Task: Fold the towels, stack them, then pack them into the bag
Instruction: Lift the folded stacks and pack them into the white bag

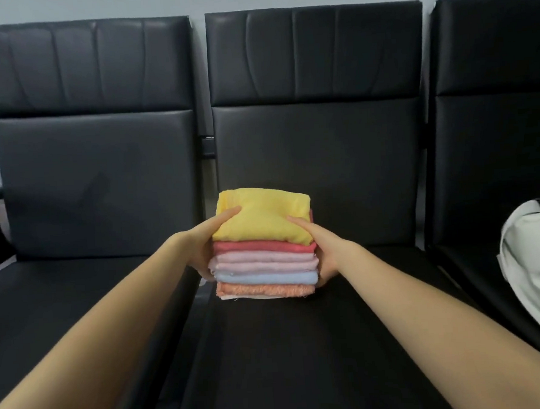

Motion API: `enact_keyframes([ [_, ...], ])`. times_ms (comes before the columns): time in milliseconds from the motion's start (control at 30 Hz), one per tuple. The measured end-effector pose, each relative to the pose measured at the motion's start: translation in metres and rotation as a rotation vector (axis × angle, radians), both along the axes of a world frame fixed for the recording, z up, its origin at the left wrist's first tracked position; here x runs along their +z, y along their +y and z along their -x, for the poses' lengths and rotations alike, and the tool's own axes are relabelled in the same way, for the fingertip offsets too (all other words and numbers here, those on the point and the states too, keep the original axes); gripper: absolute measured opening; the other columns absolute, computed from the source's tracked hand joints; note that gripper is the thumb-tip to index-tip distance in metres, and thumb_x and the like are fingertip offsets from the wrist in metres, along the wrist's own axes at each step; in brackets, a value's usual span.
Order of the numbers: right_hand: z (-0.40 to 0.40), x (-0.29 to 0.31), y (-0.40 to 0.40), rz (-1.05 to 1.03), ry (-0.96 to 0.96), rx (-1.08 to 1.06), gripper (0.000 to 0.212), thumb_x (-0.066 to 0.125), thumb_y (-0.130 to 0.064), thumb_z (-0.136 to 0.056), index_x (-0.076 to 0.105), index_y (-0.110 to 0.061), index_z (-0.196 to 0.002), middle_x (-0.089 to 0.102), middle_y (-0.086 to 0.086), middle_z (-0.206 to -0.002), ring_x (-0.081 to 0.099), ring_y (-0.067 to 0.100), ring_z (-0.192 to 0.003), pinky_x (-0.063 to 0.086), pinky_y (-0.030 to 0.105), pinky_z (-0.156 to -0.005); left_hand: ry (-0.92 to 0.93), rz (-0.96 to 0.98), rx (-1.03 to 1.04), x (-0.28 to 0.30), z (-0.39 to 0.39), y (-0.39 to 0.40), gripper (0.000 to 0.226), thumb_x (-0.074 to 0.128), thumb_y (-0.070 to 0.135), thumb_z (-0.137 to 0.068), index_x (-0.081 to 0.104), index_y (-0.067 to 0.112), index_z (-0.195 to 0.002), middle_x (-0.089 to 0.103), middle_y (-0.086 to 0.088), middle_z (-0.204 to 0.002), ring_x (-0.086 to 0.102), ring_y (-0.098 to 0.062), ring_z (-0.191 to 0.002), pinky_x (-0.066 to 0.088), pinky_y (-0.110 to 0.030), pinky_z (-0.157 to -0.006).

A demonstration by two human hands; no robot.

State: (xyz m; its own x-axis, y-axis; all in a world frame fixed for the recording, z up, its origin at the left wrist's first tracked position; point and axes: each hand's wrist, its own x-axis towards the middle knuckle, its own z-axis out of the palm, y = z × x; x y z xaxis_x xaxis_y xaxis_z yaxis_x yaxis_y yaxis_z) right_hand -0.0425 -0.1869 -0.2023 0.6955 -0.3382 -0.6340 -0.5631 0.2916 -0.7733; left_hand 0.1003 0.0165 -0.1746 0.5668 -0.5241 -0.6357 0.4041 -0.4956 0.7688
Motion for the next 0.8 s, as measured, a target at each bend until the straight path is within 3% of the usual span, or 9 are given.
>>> enact_keyframes([
  [133,0.058,0.001,0.017,-0.09,-0.056,0.032,0.086,0.084,-0.064,-0.049,0.065,-0.011,-0.114,0.069,0.014,-0.11,0.062,0.031,-0.107,0.047,0.041,-0.095,0.057,0.178,-0.173,-0.013,0.044,0.019,0.104,0.07,0.079,-0.059,0.043,0.015,-0.138,0.061,-0.015,-0.13,0.057,-0.036,-0.121,0.034,-0.055,-0.11],
  [233,0.09,-0.005,0.03,-0.066,-0.216,0.044,0.072,0.075,-0.059,-0.068,0.058,-0.018,-0.124,0.068,0.012,-0.115,0.062,0.028,-0.109,0.047,0.042,-0.096,0.029,0.28,-0.228,-0.017,0.078,0.035,0.107,0.079,0.074,-0.051,0.045,0.018,-0.137,0.064,-0.013,-0.127,0.061,-0.033,-0.118,0.04,-0.051,-0.107],
  [300,0.106,-0.008,0.039,-0.005,-0.337,0.041,0.076,0.075,-0.057,-0.068,0.054,-0.023,-0.132,0.069,0.008,-0.118,0.064,0.025,-0.112,0.045,0.042,-0.104,0.012,0.296,-0.229,-0.018,0.097,0.045,0.113,0.083,0.072,-0.042,0.046,0.019,-0.135,0.065,-0.013,-0.125,0.063,-0.032,-0.115,0.042,-0.051,-0.104],
  [400,0.129,-0.01,0.048,-0.023,-0.419,0.02,0.073,0.075,-0.055,-0.07,0.056,-0.02,-0.132,0.071,0.009,-0.116,0.067,0.025,-0.108,0.049,0.041,-0.101,0.023,0.288,-0.243,-0.024,0.12,0.057,0.115,0.083,0.074,-0.038,0.05,0.018,-0.133,0.066,-0.011,-0.124,0.065,-0.03,-0.111,0.043,-0.049,-0.1],
  [533,0.163,-0.006,0.05,-0.085,-0.353,0.021,0.055,0.069,-0.054,-0.079,0.065,-0.016,-0.119,0.074,0.011,-0.102,0.071,0.024,-0.091,0.053,0.037,-0.085,0.036,0.259,-0.297,-0.032,0.148,0.062,0.114,0.077,0.081,-0.039,0.054,0.019,-0.131,0.066,-0.01,-0.125,0.067,-0.029,-0.107,0.046,-0.047,-0.095],
  [633,0.188,-0.002,0.046,-0.086,-0.341,-0.017,0.053,0.071,-0.053,-0.079,0.068,-0.014,-0.113,0.074,0.011,-0.097,0.07,0.025,-0.086,0.053,0.039,-0.088,0.042,0.301,-0.238,-0.031,0.176,0.053,0.113,0.083,0.075,-0.029,0.059,0.017,-0.124,0.07,-0.011,-0.116,0.07,-0.03,-0.099,0.049,-0.046,-0.089],
  [700,0.207,0.002,0.04,-0.069,-0.348,-0.046,0.052,0.071,-0.052,-0.078,0.068,-0.014,-0.113,0.073,0.013,-0.1,0.069,0.027,-0.09,0.051,0.041,-0.093,0.065,0.334,-0.196,-0.03,0.199,0.041,0.101,0.08,0.073,-0.041,0.06,0.016,-0.122,0.072,-0.011,-0.111,0.071,-0.03,-0.096,0.049,-0.045,-0.088],
  [800,0.239,0.005,0.027,-0.031,-0.339,-0.114,0.056,0.075,-0.05,-0.074,0.068,-0.013,-0.115,0.072,0.015,-0.104,0.068,0.029,-0.096,0.047,0.043,-0.101,0.109,0.409,-0.178,-0.028,0.231,0.02,0.069,0.059,0.067,-0.072,0.062,0.015,-0.118,0.073,-0.012,-0.108,0.071,-0.028,-0.093,0.049,-0.044,-0.091],
])
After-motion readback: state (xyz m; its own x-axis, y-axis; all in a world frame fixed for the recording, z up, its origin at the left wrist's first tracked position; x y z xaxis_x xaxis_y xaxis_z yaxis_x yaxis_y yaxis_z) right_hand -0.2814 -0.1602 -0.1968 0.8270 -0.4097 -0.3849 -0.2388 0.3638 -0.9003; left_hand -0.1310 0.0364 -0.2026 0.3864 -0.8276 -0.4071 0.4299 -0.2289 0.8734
